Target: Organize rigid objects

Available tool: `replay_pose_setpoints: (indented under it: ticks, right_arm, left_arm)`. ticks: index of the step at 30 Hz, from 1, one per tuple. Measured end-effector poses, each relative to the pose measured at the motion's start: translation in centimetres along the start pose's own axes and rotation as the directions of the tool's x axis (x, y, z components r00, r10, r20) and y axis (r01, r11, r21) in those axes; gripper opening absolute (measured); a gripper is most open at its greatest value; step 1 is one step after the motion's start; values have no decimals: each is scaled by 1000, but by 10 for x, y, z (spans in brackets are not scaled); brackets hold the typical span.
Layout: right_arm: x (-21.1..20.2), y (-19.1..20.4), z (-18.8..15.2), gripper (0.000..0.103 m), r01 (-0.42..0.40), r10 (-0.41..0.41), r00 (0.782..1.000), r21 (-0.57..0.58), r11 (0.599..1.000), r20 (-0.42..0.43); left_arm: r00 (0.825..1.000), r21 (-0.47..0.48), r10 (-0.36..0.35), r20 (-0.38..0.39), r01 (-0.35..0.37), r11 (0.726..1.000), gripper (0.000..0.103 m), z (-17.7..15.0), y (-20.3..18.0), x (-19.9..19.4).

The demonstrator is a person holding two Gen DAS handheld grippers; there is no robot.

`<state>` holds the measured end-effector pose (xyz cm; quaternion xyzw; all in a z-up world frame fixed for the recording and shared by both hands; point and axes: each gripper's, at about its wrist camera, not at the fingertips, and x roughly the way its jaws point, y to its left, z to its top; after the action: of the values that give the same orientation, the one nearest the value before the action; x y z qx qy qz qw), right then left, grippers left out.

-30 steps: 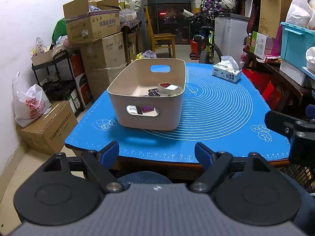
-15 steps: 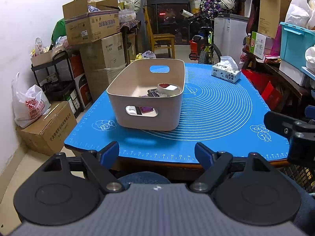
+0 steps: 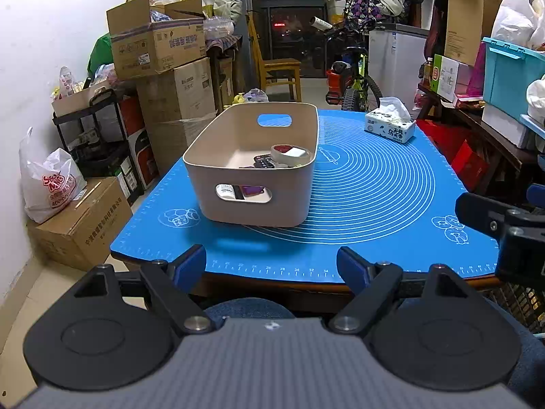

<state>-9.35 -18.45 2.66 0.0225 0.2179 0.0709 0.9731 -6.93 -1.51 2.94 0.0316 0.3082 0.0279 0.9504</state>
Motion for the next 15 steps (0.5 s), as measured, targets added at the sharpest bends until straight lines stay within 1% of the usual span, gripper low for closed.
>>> replay_pose_setpoints:
  ticks: [15]
  right_arm:
    - [2,2,0,101,6,-6,1000,-1,1000,1]
  left_arm:
    - [1000,-8,1,8,-1,1000,84,1,0,-1]
